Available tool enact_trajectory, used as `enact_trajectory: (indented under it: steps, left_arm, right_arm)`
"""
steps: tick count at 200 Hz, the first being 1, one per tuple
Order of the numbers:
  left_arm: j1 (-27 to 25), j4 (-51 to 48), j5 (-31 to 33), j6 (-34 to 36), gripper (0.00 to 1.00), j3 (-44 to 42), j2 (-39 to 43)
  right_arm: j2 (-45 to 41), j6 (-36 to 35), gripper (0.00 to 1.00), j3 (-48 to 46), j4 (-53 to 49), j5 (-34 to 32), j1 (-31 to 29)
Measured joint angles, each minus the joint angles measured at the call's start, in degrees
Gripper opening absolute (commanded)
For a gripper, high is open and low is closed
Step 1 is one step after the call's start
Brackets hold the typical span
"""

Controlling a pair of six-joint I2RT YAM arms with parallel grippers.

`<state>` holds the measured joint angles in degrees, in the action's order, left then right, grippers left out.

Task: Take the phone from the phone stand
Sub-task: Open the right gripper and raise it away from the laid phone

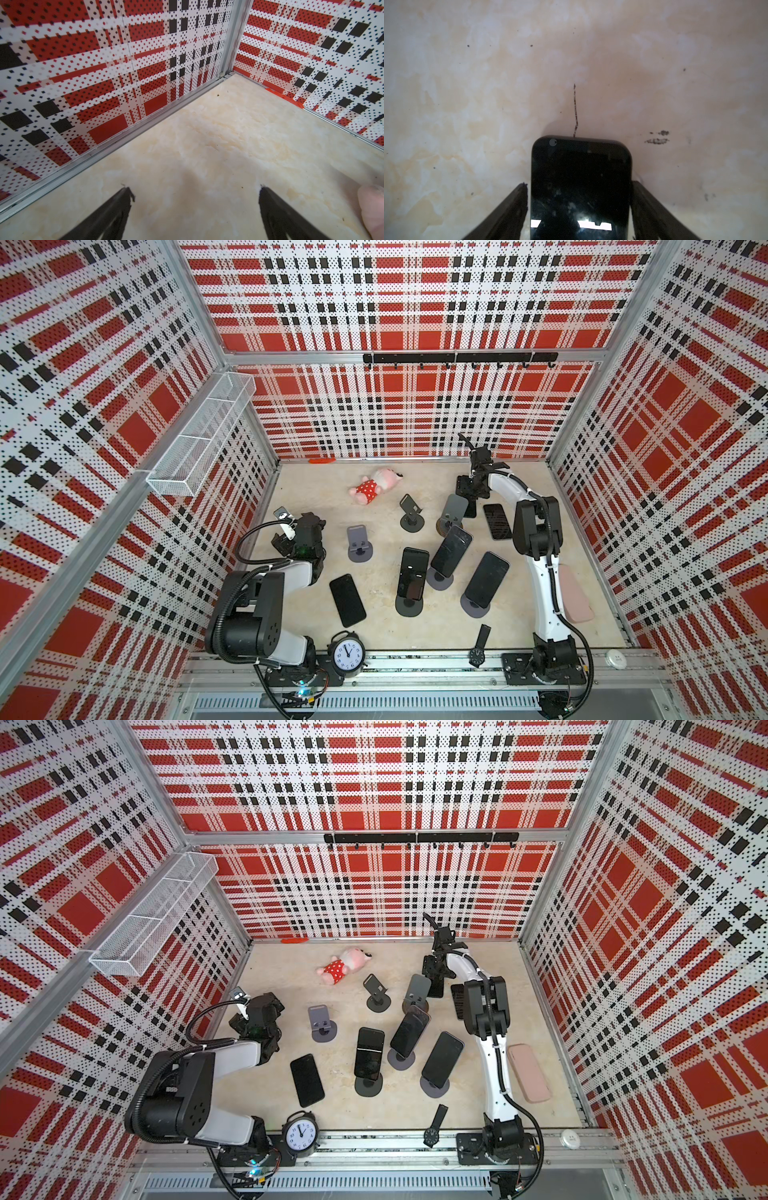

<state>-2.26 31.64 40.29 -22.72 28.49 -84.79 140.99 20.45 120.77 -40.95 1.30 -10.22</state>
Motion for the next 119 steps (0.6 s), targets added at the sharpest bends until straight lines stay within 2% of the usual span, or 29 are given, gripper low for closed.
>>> enact_trajectory:
  steps: [22, 46, 94, 119]
  left_arm:
    - [0.0, 0.0, 0.0, 0.0, 0.98, 0.0, 0.0]
    - [0.0, 0.0, 0.0, 0.0, 0.98, 0.0, 0.0]
    - [0.1, 0.0, 0.0, 0.0, 0.98, 0.0, 0.0]
    - [0.1, 0.0, 0.0, 0.0, 0.98, 0.0, 0.0]
  right_arm:
    - [-1.2, 0.1, 0.86, -0.8, -0.6, -0.2, 0.0]
    - [-4.6, 0.2, 0.87, -1.5, -1.5, -1.1, 0.0]
    - [-18.1, 2.4, 0.87, -5.7, -0.9, -2.2, 0.0]
    - [-26.2, 3.7, 0.87, -11.3, 0.2, -2.5, -0.6]
